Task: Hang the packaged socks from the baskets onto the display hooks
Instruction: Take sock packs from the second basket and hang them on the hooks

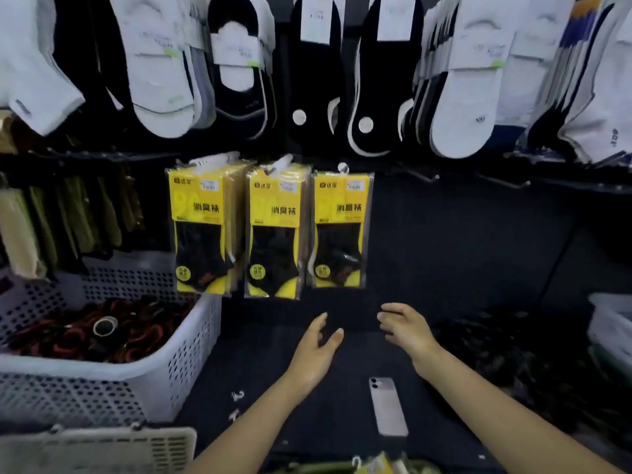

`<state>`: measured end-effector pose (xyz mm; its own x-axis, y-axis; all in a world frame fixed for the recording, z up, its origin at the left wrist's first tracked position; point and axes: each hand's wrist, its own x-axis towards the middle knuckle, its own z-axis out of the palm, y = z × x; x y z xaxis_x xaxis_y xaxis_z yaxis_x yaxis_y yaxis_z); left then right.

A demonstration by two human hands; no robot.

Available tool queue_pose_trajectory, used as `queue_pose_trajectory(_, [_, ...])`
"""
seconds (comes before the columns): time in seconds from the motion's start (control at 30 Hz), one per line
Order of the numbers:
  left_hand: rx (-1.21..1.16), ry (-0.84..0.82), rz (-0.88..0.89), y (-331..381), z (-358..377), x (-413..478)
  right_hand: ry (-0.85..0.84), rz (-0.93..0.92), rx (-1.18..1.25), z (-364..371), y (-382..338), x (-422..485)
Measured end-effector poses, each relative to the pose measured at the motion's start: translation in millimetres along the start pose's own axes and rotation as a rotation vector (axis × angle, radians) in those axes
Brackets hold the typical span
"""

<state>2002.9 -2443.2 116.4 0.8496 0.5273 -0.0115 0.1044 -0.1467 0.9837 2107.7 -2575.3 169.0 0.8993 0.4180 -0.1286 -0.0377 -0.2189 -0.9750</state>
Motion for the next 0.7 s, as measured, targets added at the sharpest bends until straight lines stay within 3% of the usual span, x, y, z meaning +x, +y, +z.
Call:
queue_pose_trajectory(0.13, [0.083,-0.154,-0.123,-81,24,-65,-0.233,0.123,-0.277,-39,75,-59])
queue_pose_trajectory(0.33, [0.168,-0.286,-0.136,-161,53,-142,-0.189,0.198,-0.561,-87,164,-104])
queue_pose_trajectory(0.43, [0.096,-0.305,-0.251,-169,68,-155,-0.232,0.200,-0.684,-80,186,-110])
queue_pose_trajectory(0.53, [0.147,-0.272,-0.224,-168,78,-158,-0.207,0.143,-0.769,-66,198,-112])
queue_pose_trajectory(0.7, [0.281,-0.351,-0.221,-169,79,-156,-0.120,0.149,-0.856,-54,212,-105])
